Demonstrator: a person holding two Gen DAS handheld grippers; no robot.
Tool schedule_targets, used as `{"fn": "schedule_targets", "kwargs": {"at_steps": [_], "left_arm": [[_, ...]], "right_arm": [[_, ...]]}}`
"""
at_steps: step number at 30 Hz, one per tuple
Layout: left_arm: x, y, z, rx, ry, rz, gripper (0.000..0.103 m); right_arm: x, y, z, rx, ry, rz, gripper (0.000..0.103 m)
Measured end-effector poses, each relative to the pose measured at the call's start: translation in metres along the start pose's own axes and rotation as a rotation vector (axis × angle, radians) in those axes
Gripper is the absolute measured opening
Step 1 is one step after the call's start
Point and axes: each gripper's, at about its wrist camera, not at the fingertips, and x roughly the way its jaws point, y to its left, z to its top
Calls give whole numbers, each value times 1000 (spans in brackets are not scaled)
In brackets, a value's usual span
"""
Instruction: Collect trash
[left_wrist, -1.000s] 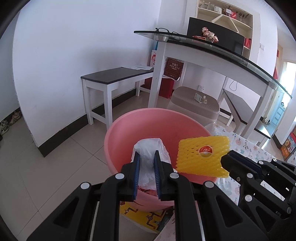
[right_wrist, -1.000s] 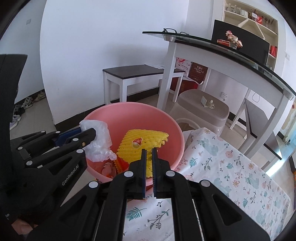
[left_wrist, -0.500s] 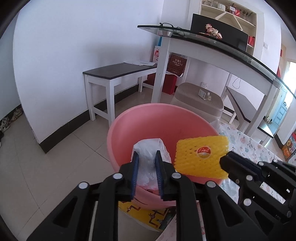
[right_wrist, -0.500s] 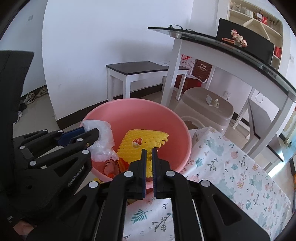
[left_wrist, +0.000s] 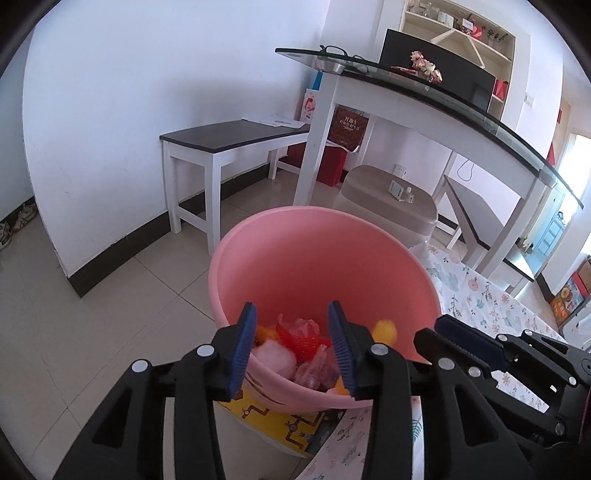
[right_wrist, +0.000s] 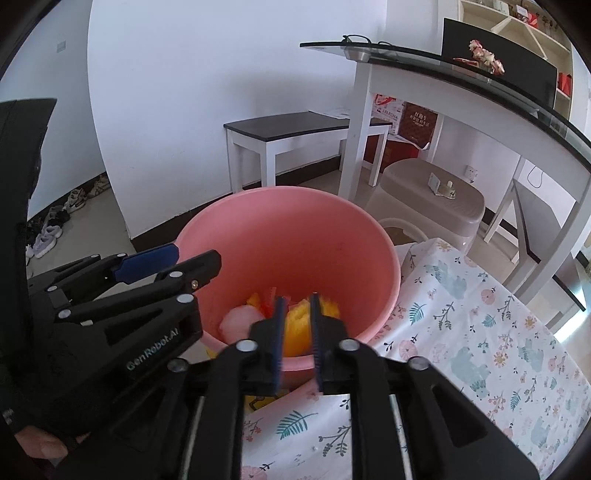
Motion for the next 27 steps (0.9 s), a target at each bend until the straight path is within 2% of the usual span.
{"fn": "schedule_targets", "kwargs": {"at_steps": [18,19,21,27], "left_arm": [[-46,-18,0,36,-41,-42,40],[-49,-19,-1,40,-41,-41,40],[-54,-21,-2,42,-44,-39,40],[-68,-28,-7,59,-54,-26,40]], "right_arm": [[-50,-14,-13,72,-76,33,20],[-54,-14,-15,75,-79,35,21],[-56,-14,-18,76,-78,37,29],[-69,-11,-27,70,-90,43,30]]}}
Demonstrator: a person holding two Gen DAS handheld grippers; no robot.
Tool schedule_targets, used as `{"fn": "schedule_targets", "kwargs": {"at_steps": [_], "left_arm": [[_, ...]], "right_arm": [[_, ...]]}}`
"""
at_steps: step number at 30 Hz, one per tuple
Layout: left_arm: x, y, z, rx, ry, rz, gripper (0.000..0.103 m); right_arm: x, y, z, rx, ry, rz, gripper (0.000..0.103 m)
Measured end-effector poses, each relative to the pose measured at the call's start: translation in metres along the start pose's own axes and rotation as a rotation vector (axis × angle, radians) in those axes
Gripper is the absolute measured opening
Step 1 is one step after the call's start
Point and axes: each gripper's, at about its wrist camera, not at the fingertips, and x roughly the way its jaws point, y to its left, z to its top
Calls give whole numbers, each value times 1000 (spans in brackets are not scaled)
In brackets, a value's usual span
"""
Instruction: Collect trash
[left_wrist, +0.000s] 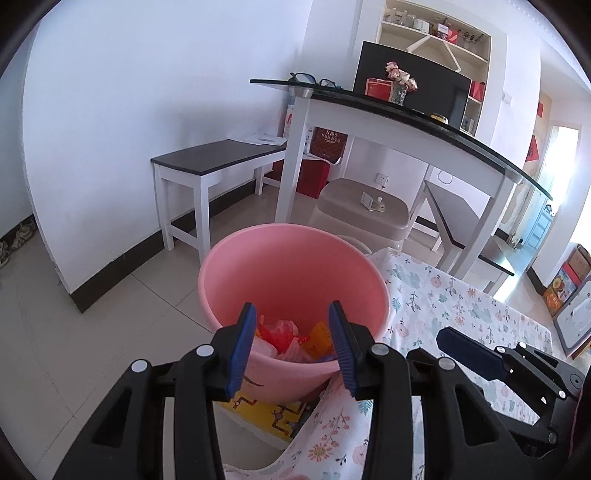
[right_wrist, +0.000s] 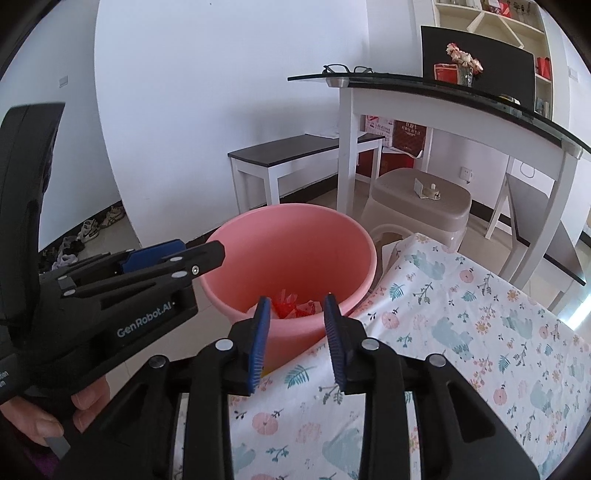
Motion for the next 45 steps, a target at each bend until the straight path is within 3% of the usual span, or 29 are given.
{"fn": "schedule_targets", "kwargs": {"at_steps": [20,45], "left_arm": [[-40,-31,-16,83,-52,21,40],[-48,-53,-22,139,-70,26,33]], "right_arm": [[-41,-8,-19,33,-53,-31,31],[-60,-31,-36,124,-79,-86,31]]}}
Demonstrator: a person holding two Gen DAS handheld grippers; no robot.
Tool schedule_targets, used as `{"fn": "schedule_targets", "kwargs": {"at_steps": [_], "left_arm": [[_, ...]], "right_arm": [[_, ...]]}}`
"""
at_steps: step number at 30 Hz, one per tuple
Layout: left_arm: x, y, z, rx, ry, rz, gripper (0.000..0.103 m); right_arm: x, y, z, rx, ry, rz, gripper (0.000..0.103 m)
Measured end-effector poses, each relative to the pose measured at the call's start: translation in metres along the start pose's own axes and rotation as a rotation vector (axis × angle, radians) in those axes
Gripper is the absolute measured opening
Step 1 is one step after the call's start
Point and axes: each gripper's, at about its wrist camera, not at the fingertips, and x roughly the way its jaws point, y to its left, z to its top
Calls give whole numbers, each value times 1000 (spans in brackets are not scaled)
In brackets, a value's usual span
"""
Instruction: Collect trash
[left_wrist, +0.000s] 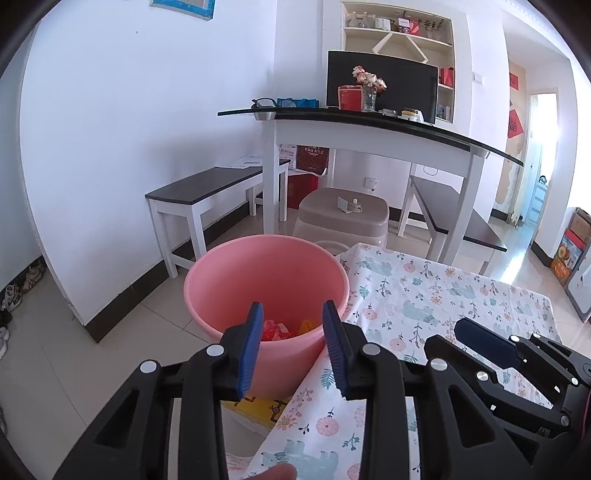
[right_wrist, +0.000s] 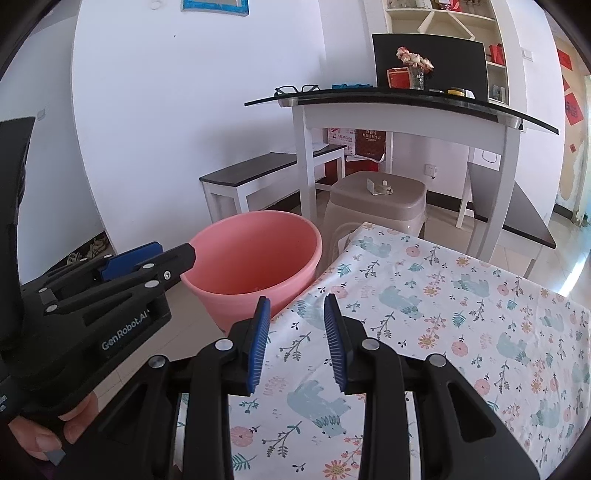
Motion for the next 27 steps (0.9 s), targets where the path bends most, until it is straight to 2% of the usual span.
{"fn": "schedule_targets", "kwargs": {"at_steps": [27], "left_arm": [[-4,-9,-2,16,-1,-6,32]], "right_arm": [[-6,-6,-3,9,-5,-5,31]]}}
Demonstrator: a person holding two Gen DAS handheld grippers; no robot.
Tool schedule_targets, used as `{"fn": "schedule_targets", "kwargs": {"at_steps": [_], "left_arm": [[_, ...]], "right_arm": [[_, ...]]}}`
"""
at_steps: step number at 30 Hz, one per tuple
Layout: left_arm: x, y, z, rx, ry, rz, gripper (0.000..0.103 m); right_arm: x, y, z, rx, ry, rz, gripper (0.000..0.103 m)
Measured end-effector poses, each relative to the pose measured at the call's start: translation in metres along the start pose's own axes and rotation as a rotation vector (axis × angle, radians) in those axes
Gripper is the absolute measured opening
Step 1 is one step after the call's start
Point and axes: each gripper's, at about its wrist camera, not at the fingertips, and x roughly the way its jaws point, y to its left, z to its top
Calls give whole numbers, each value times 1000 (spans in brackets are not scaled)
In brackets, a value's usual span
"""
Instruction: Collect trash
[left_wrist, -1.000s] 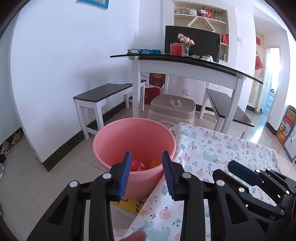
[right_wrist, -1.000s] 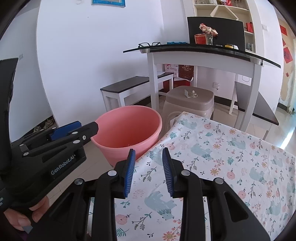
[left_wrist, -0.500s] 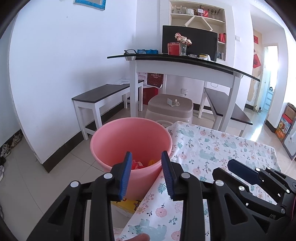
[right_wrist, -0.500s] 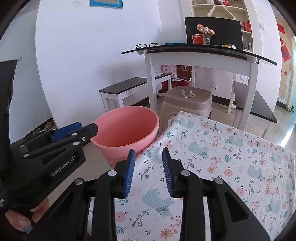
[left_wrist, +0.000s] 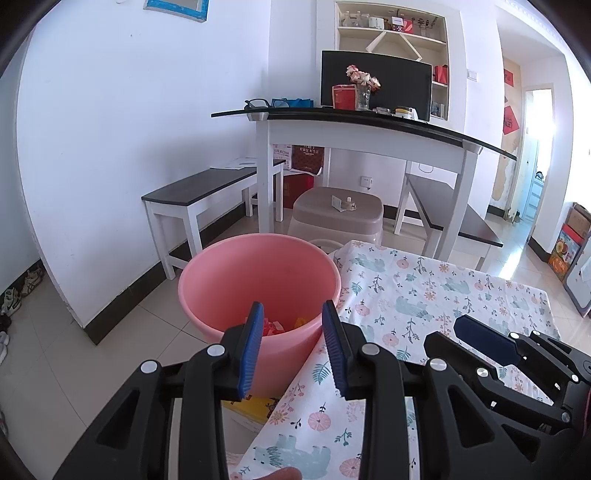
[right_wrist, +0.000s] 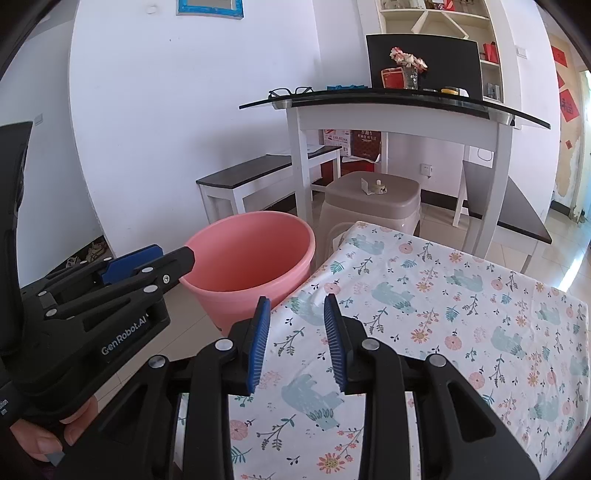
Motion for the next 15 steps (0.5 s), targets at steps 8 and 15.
{"fn": "schedule_targets", "kwargs": {"at_steps": [8,15], "left_arm": [[1,-2,-1,9,3,-7,32],[3,-3,-1,13,6,-11,32]], "right_arm": [[-2,-3,-2,2,2,0,31],[1,-3,-3,5,7,-2,31]]}}
